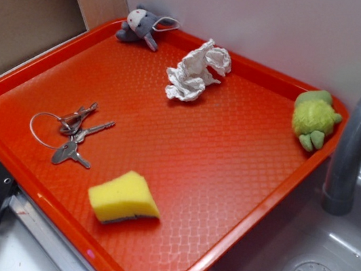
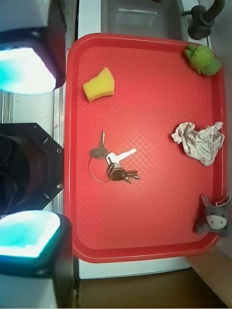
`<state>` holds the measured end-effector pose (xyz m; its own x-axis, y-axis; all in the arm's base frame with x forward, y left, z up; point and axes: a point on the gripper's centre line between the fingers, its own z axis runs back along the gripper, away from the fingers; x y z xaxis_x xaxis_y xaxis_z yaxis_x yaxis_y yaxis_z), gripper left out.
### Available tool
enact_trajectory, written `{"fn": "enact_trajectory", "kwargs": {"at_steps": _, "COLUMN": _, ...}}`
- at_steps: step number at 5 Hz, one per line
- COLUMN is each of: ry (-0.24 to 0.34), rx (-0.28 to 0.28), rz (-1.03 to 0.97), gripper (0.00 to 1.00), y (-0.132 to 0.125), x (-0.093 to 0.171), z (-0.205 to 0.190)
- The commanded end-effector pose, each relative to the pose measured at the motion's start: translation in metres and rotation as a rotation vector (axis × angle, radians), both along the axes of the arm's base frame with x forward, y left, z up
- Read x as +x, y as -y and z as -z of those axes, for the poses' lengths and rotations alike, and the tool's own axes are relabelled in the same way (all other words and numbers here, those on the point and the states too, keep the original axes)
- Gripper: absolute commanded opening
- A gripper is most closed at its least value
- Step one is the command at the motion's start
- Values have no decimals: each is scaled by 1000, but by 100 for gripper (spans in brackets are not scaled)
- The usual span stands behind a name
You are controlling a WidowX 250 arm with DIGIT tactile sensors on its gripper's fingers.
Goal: Grab the green animal.
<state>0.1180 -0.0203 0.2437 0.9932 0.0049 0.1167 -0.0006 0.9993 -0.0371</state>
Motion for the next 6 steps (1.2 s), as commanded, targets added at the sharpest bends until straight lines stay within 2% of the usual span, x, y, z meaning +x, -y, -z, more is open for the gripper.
{"fn": "enact_trajectory", "kwargs": {"at_steps": 1, "ry": 0, "rx": 0, "rz": 0, "gripper": 100, "y": 0, "x": 0, "z": 0}}
{"fn": "enact_trajectory", "kwargs": {"at_steps": 2, "ry": -76, "rx": 10, "rz": -208, "gripper": 100, "y": 23, "x": 32, "z": 20}}
{"fn": "enact_trajectory", "kwargs": {"at_steps": 3, "ry": -115, "rx": -31, "rz": -366, "gripper": 100, "y": 40, "x": 69, "z": 33}}
{"fn": "enact_trajectory", "kwargs": {"at_steps": 4, "ry": -113, "rx": -144, "rz": -480, "gripper": 100, "y": 60, "x": 105, "z": 42}}
{"fn": "enact_trajectory", "kwargs": {"at_steps": 5, "ry": -85, "rx": -209, "rz": -616, "gripper": 100, "y": 82, "x": 153, "z": 71}}
{"fn": "enact_trajectory", "kwargs": {"at_steps": 6, "ry": -55, "rx": -239, "rz": -632, "gripper": 100, "y": 103, "x": 187, "z": 102}}
